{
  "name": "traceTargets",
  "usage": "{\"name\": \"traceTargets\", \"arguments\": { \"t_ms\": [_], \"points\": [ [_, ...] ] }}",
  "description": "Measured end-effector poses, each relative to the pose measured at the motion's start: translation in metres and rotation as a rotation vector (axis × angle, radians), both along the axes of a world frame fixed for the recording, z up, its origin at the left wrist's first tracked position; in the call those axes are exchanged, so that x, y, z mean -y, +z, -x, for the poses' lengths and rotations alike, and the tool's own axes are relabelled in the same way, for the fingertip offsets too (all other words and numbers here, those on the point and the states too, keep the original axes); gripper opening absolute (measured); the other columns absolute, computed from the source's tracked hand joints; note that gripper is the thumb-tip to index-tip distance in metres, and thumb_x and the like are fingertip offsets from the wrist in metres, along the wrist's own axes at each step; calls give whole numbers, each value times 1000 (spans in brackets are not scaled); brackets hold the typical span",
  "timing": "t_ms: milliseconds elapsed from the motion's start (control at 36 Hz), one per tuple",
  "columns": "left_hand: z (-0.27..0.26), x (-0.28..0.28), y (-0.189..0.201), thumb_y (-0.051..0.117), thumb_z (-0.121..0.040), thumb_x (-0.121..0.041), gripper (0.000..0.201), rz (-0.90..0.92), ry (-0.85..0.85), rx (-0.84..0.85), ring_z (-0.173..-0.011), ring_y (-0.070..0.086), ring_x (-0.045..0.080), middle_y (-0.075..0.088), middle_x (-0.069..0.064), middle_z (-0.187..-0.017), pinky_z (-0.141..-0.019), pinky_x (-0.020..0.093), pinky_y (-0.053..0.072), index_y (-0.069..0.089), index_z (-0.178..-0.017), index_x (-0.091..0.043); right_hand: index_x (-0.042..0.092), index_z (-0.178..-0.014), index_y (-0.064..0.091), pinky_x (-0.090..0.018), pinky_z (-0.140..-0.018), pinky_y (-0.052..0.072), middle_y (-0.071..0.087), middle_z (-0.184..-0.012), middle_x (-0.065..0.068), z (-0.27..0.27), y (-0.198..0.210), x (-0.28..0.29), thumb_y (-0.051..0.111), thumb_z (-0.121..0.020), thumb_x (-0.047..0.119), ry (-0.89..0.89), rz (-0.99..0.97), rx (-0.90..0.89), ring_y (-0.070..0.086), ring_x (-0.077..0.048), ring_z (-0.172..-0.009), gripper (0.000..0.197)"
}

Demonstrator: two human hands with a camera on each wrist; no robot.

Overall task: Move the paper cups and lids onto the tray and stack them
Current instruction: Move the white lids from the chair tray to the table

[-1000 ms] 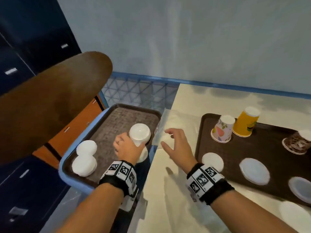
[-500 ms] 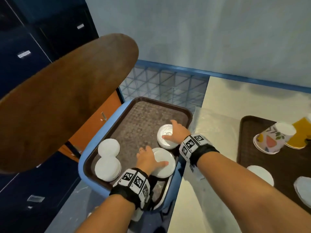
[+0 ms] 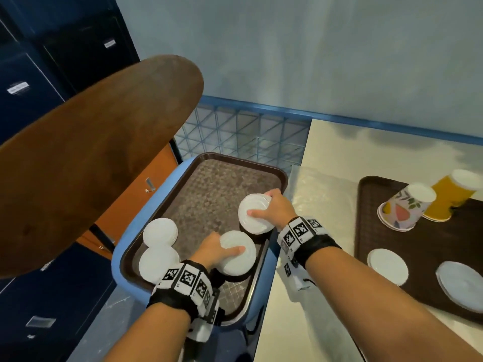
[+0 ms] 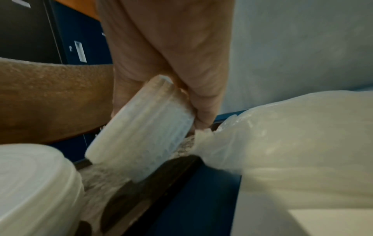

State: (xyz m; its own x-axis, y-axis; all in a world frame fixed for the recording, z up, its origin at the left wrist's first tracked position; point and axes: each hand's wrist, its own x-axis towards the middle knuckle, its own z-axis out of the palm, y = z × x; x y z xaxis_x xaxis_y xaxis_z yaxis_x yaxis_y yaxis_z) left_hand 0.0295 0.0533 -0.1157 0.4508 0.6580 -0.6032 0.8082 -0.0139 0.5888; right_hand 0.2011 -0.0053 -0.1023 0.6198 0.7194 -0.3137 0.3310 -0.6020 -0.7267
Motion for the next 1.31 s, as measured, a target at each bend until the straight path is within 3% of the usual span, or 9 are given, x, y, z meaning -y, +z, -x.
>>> {"name": "traceTargets", "arguments": {
  "t_ms": [111, 306, 417, 528, 722, 806, 944, 1028, 1306],
  "points": [
    [3, 3, 4, 75, -76, -37, 62, 18, 69, 185, -106, 58, 23, 61, 10, -116, -86, 29, 46, 52, -119, 0, 12, -127, 42, -31, -91, 43, 55, -123, -8, -1, 14, 39, 75, -76, 30, -168, -225, -107, 53, -25, -114, 64],
    [-32, 67, 29, 63, -88, -15, 6, 204, 130, 528, -81, 64, 25, 68, 12, -86, -72, 32, 51, 67, -87, -10, 16, -120, 45, -22, -88, 45, 55, -116, 0, -6, 33, 164, 63, -87, 26, -448, -502, -209, 55, -14, -104, 39],
    [-50, 97, 31, 64, -88, -17, 19, 253, 61, 599, -70, 63, 18, 67, 9, -80, -52, 21, 51, 66, -98, -1, 15, -122, 46, -36, -98, 46, 56, -122, -5, -2, 22, 215, 58, -89, 34, -554, -473, -213, 55, -20, -113, 40],
    [-81, 150, 25, 69, -84, -24, 29, 327, -75, 600, -75, 62, 17, 66, 7, -86, -53, 21, 50, 64, -104, -3, 12, -129, 46, -29, -93, 40, 55, -123, -4, -6, 17, 285, 53, -92, 30, -692, -446, -203, 53, -18, -114, 42],
    [-120, 232, 15, 72, -76, -38, 56, 391, -201, 498, -75, 60, 16, 63, 7, -90, -50, 20, 48, 57, -113, 0, 12, -132, 46, -39, -99, 40, 54, -127, -8, -18, 2, 367, 49, -95, 27, -843, -313, -256, 51, -25, -116, 40],
    [-128, 254, 9, 62, -89, -24, 36, 428, -205, 438, -79, 62, 15, 66, 5, -92, -53, 22, 49, 57, -117, -2, 10, -131, 45, -34, -90, 38, 53, -126, -13, -25, -3, 383, 46, -96, 22, -841, -266, -281, 49, -24, -109, 37],
    [-128, 263, -4, 66, -71, -53, 72, 415, -180, 350, -105, 61, 24, 62, 10, -120, -73, 35, 53, 48, -125, -8, 8, -135, 41, -39, -99, 38, 50, -131, -15, -30, -10, 393, 44, -97, 20, -804, -195, -248, 47, -27, -115, 40],
    [-129, 271, -8, 60, -89, -38, 53, 393, -140, 321, -109, 57, 26, 54, 10, -124, -76, 35, 51, 37, -124, -6, 5, -134, 43, -30, -96, 35, 52, -131, -14, -31, -14, 397, 45, -97, 19, -708, -131, -176, 49, -29, -120, 39],
    [-135, 280, -13, 65, -87, -28, 52, -11, -195, 210, -111, 56, 31, 58, 18, -123, -90, 35, 45, 46, -124, 3, 6, -140, 31, -27, -105, 32, 45, -141, -14, -38, -10, 396, 42, -97, 14, -460, 185, 19, 43, -25, -130, 46]
  ]
}}
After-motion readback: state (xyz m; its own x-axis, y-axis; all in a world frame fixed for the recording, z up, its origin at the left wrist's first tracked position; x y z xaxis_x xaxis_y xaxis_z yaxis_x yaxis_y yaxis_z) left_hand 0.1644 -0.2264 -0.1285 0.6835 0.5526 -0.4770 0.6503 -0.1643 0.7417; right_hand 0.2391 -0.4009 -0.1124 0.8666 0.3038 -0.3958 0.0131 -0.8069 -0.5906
